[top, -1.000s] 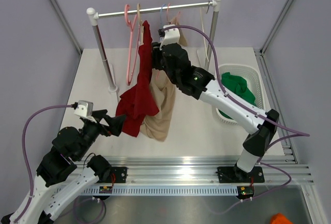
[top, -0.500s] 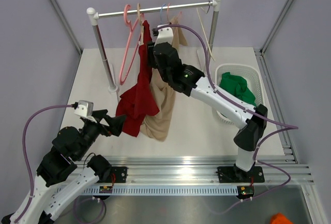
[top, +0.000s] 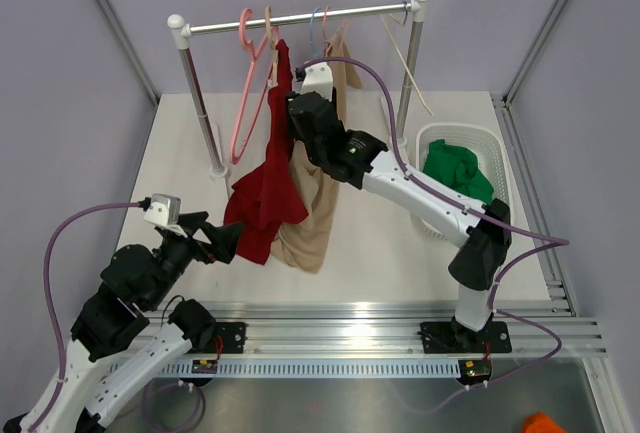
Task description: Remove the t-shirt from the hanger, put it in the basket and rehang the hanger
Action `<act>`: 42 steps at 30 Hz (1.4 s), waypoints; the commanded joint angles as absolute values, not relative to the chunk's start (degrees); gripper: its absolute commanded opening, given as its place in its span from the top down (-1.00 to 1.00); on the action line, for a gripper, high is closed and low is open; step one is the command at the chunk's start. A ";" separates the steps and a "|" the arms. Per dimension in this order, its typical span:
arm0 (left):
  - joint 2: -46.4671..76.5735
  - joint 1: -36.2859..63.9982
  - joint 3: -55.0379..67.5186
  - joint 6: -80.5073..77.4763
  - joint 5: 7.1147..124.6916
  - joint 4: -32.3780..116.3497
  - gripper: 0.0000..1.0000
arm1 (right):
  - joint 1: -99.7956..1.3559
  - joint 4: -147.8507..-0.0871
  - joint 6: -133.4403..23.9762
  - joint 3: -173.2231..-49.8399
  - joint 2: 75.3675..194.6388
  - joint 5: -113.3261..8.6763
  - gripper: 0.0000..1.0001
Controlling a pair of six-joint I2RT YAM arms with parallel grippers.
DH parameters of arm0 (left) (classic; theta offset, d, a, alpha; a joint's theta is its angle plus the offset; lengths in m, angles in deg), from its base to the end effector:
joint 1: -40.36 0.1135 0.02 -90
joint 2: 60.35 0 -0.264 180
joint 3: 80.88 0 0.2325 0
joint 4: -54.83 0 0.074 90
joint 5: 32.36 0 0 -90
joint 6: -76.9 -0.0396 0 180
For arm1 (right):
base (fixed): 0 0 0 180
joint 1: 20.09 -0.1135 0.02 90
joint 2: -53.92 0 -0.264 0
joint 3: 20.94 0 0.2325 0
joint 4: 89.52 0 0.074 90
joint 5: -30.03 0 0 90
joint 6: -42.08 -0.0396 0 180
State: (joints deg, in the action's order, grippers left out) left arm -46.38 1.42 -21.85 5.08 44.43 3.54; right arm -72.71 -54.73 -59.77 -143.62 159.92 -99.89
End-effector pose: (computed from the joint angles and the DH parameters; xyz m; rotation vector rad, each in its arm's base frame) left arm 0.0367 -0.0181 0.3296 0.1325 1.7021 -0.5553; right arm 0.2719 0.3141 0.4016 -0.1780 1.8050 0.1395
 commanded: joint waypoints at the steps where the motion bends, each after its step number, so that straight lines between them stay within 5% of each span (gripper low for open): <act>1: -46.82 1.86 -22.07 4.48 45.60 6.48 -0.98 | -73.36 -54.96 -61.54 -143.12 159.30 -101.89 -0.15; 7: -47.34 1.86 -22.25 4.66 45.43 6.48 -0.98 | -72.83 -56.01 -61.54 -142.42 159.22 -102.07 0.33; 17: -47.26 1.86 -21.72 5.80 45.16 6.40 -0.98 | -70.46 -55.23 -63.91 -138.38 158.51 -100.48 0.10; 27: -43.83 1.86 -16.19 9.48 46.74 6.39 -0.98 | -70.19 -60.49 -57.34 -134.08 152.90 -96.63 1.00; 42: -33.73 1.86 -3.89 15.64 51.40 8.24 -0.98 | -70.28 -73.16 -53.10 -123.00 139.62 -86.78 1.00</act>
State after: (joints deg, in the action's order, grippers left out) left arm -35.67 1.59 -7.63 13.12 48.67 4.11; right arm -70.44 -65.74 -53.81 -123.93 143.22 -88.72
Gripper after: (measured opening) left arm 0.988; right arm 0.101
